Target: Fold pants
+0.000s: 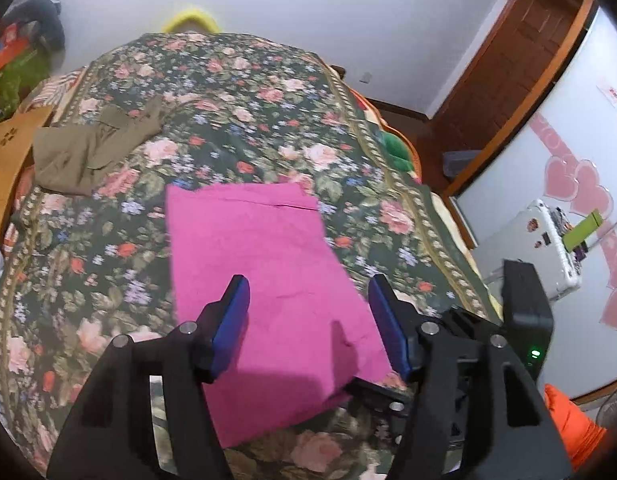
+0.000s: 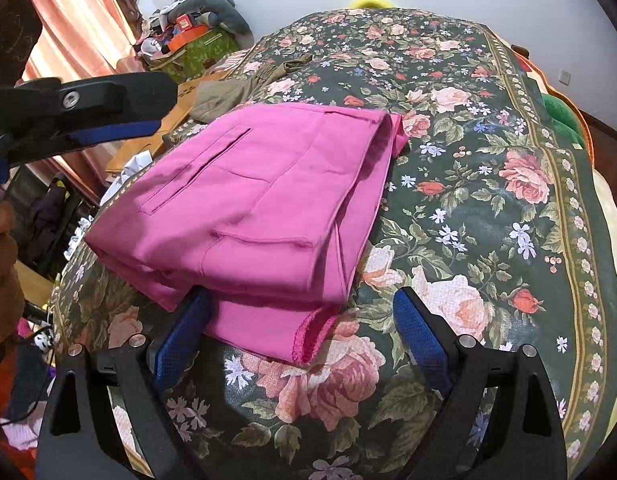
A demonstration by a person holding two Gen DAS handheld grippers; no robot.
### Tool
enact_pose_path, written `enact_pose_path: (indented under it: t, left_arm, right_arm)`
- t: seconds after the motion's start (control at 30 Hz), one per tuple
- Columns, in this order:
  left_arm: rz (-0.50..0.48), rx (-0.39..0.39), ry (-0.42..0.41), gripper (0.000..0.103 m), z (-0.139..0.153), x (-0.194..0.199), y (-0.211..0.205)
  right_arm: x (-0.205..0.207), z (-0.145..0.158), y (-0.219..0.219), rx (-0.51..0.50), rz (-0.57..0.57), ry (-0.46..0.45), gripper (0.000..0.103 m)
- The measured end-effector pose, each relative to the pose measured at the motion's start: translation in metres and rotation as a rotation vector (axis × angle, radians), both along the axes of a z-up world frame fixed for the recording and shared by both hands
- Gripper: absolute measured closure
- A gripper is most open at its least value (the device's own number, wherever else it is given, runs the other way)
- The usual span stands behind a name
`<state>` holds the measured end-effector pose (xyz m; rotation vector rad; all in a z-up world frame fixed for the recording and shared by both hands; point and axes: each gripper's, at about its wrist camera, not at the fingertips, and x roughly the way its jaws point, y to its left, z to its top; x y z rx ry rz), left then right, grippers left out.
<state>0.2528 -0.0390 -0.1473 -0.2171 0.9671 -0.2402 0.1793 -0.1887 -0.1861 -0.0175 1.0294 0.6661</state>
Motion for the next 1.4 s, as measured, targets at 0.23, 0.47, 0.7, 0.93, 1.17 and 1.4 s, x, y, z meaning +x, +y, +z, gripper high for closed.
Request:
enact_pose_path:
  t: [0.23, 0.47, 0.7, 0.93, 1.17, 1.4]
  left_arm:
    - [0.058, 0.149, -0.009, 0.029, 0.003, 0.035, 0.041]
    - [0.078, 0.237, 0.07, 0.026, -0.014, 0.098, 0.075]
    - [0.048, 0.347, 0.142, 0.025, -0.053, 0.156, 0.072]
    - [-0.041, 0.505, 0.261, 0.023, -0.117, 0.185, 0.05]
    - [-0.075, 0.648, 0.194, 0.016, -0.126, 0.159, 0.051]
    - [-0.021, 0.646, 0.215, 0.016, -0.113, 0.113, 0.086]
  right_arm:
    - [-0.004, 0.009, -0.004, -0.009, 0.001, -0.033, 0.012]
    - [-0.008, 0.018, -0.019, -0.017, -0.049, -0.089, 0.012]
    - [0.002, 0.01, -0.043, -0.01, -0.145, -0.051, 0.012]
    - [0.005, 0.007, -0.055, -0.013, -0.194, -0.055, 0.012]
    - [0.007, 0.009, -0.055, -0.041, -0.186, -0.092, 0.012]
    - [0.005, 0.021, -0.057, -0.038, -0.198, -0.144, 0.012]
